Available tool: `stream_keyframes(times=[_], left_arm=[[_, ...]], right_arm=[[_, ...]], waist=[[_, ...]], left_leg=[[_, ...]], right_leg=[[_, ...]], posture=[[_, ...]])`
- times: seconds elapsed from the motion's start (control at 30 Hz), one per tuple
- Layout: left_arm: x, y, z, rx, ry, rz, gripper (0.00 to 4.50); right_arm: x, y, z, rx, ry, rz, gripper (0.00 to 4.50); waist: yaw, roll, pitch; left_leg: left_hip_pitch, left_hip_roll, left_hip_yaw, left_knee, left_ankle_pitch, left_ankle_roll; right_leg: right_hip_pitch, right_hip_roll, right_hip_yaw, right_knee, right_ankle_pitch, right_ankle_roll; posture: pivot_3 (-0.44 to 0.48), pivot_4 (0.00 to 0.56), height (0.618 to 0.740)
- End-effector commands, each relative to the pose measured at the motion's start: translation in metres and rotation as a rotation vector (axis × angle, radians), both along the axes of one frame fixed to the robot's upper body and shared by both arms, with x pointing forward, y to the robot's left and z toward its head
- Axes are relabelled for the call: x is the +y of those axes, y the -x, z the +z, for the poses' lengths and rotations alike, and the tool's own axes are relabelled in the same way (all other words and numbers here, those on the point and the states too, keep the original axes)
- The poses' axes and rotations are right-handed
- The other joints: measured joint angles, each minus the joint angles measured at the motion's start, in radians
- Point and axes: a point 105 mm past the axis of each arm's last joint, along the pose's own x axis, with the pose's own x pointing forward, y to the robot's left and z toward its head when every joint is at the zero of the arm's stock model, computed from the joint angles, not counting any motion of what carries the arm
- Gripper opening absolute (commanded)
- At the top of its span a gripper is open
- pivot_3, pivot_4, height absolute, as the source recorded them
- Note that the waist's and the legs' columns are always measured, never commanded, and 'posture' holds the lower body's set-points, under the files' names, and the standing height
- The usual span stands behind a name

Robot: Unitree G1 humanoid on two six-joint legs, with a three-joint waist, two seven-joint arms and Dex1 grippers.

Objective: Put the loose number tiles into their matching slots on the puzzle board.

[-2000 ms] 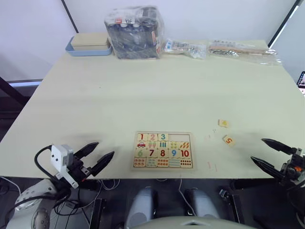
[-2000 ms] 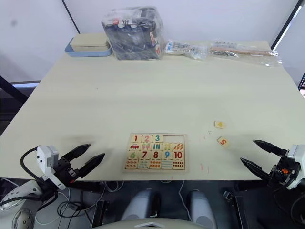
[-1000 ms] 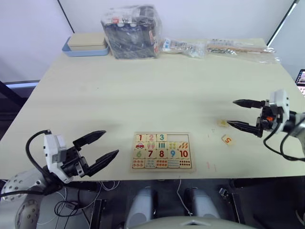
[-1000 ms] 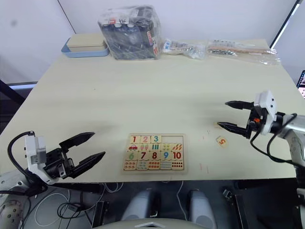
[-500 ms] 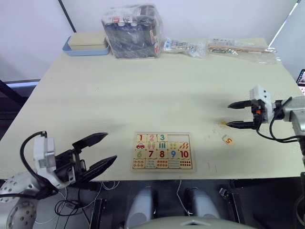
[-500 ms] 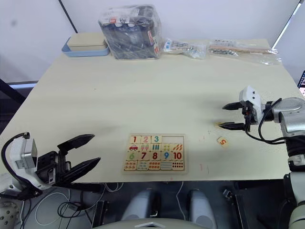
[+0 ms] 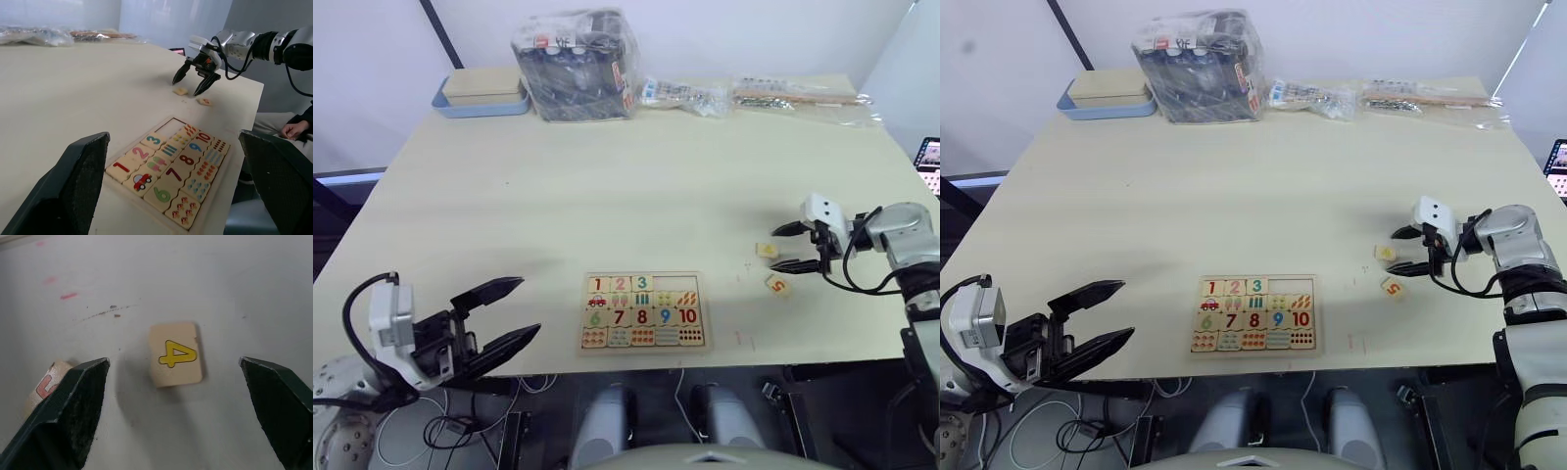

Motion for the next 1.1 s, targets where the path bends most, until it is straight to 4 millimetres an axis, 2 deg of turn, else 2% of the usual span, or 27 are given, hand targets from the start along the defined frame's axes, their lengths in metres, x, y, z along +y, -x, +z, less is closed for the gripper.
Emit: stream_keyframes(times=[0.03,0.4,0.53,0.6,0.7,0.83,0.97,1.1], left_arm=[[0.007,0.002,0.004,-0.032,-0.03,0.011,4.5],[0.006,0.002,0.0,-0.031,-0.026,0.011,4.5],[0.007,0.003,-0.001,-0.029,-0.028,0.009,4.5],[0.008,0.003,-0.001,-0.029,-0.03,0.01,4.5],[0.008,0.003,-0.002,-0.03,-0.033,0.01,4.5],[0.01,0.004,-0.004,-0.032,-0.034,0.011,4.5],[0.012,0.006,-0.005,-0.033,-0.035,0.013,4.5],[0.014,0.007,-0.008,-0.031,-0.037,0.017,4.5]], right_arm=[[-0.002,-0.005,0.011,-0.061,0.009,0.003,3.15],[0.001,-0.006,0.008,-0.078,-0.014,-0.008,3.15],[0.001,-0.005,0.003,-0.088,-0.002,-0.004,1.93],[0.001,-0.004,0.002,-0.095,0.007,0.004,0.94],[0.001,-0.002,0.005,-0.108,0.012,0.028,0.84],[0.008,-0.004,0.024,-0.164,-0.018,0.058,0.84],[0.029,0.003,0.055,-0.197,-0.04,0.113,0.84],[0.065,0.019,0.083,-0.188,0.095,0.146,0.84]], waist=[[0.0,0.0,0.0],[-0.002,0.0,0.0],[-0.003,0.0,0.0],[-0.003,0.0,0.0],[-0.003,0.0,0.0],[-0.003,0.0,0.0],[-0.003,0.002,0.001],[-0.001,0.004,0.001]], left_leg=[[0.0,0.0,0.0,0.0,0.0,0.0],[0.0,0.0,-0.001,0.0,0.0,0.0],[0.0,0.0,-0.001,0.0,0.0,0.0],[0.0,0.0,-0.001,-0.001,0.0,0.0],[0.0,0.0,-0.001,-0.001,0.0,0.0],[0.0,0.0,-0.001,-0.001,0.0,0.0],[0.0,0.0,-0.001,-0.002,0.0,-0.001],[-0.003,0.001,-0.001,-0.003,-0.001,-0.001]], right_leg=[[0.0,0.0,0.0,0.0,0.0,0.0],[0.0,-0.006,0.0,0.0,0.0,-0.001],[0.0,-0.007,0.0,0.0,0.0,-0.001],[0.0,-0.007,0.0,0.0,0.0,-0.001],[0.0,-0.008,0.0,0.0,0.001,-0.001],[0.0,-0.01,0.0,0.0,0.001,-0.001],[-0.001,-0.02,-0.012,0.0,0.001,-0.002],[-0.005,-0.033,-0.029,0.0,0.002,-0.003]], posture=[[0.0,0.15,0.74],[0.0,0.15,0.74],[0.0,0.15,0.74],[0.0,0.15,0.74],[0.0,0.15,0.74],[0.0,0.15,0.74],[0.0,0.15,0.74],[0.0,0.15,0.74]])
